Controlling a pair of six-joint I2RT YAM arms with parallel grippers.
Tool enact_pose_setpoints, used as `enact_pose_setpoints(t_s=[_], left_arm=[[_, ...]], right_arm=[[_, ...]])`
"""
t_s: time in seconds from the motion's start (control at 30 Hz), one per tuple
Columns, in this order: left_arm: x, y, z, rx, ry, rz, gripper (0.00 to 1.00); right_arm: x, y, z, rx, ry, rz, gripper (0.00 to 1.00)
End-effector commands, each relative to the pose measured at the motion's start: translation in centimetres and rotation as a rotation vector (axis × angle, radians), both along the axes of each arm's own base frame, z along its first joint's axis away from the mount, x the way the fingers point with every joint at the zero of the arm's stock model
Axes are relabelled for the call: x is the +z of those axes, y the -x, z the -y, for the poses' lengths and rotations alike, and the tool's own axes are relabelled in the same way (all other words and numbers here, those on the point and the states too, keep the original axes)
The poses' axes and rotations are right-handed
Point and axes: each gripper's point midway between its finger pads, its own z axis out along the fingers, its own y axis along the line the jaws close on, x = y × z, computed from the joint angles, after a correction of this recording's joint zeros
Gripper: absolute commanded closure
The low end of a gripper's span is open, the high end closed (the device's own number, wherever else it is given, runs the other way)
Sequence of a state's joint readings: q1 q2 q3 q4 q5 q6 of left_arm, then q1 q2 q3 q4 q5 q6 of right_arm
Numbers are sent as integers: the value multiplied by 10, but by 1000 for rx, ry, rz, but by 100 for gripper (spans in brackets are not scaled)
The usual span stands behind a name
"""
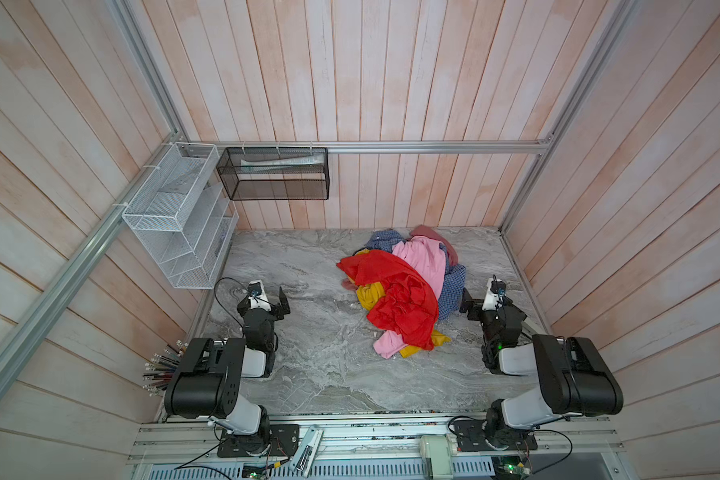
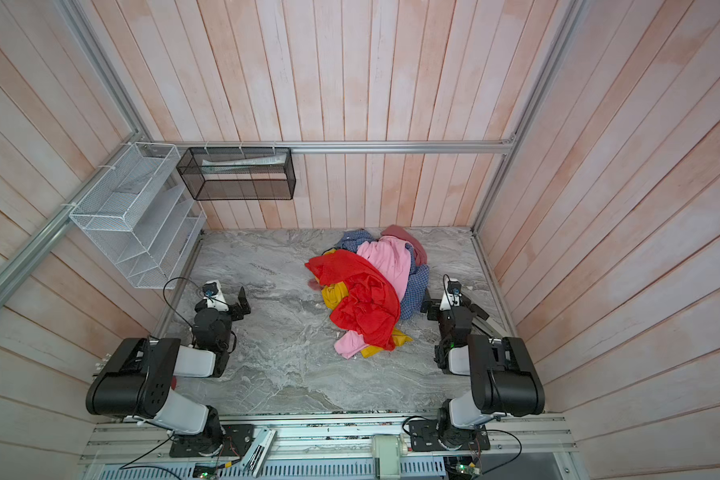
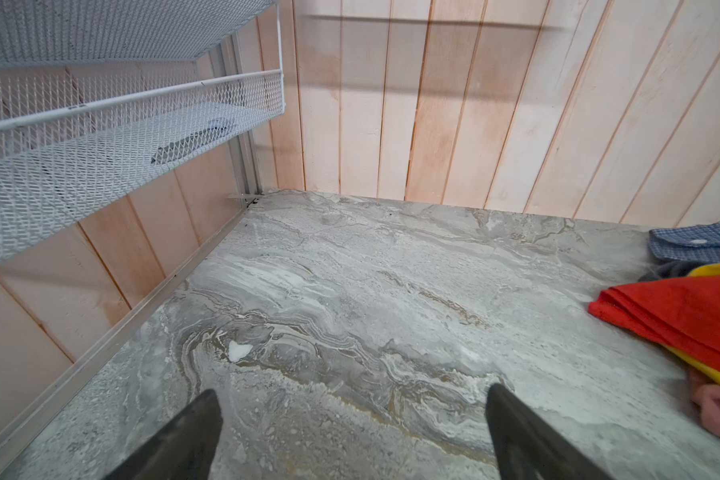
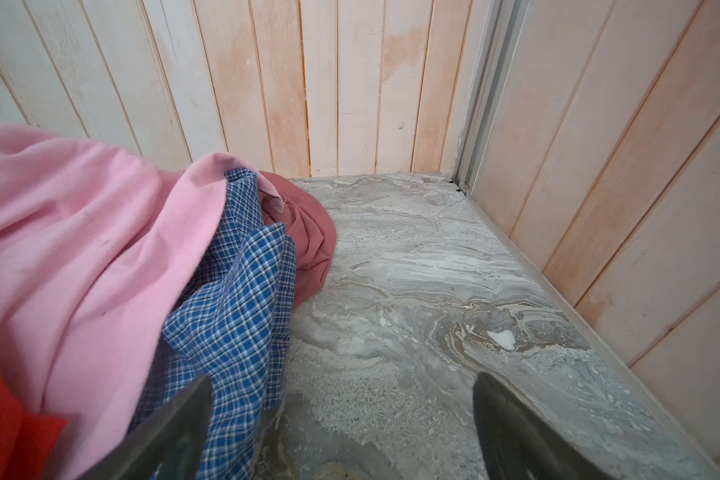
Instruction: Pick out a specific cloth from the pile
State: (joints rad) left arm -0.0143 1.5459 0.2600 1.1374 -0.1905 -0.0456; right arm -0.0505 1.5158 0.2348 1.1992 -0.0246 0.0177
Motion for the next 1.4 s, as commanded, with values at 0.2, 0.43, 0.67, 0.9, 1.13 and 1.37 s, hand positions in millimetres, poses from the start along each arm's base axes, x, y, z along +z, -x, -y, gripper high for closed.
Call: enact_pose_setpoints(t_s=[0.2, 0.43, 0.67, 0.9, 1.13, 1.37], left_arm=[[6, -5, 2, -21, 3, 14, 0], [6, -5, 2, -21, 2, 14, 0], [6, -6, 3, -22, 4, 12, 0], [5, -5, 2, -21, 3, 10, 0], [23, -24, -1, 5, 23, -108, 0], [50, -38, 52, -190, 219, -327, 0]], right_arm=[[3, -4, 1, 1, -4, 5, 2], [3, -4, 1, 0, -3, 3, 2], [3, -4, 1, 2, -4, 3, 2], [2, -4, 2, -4, -8, 2, 2], [16, -23, 2, -17, -89, -146, 2], [55, -20, -11, -9, -356, -157, 15]])
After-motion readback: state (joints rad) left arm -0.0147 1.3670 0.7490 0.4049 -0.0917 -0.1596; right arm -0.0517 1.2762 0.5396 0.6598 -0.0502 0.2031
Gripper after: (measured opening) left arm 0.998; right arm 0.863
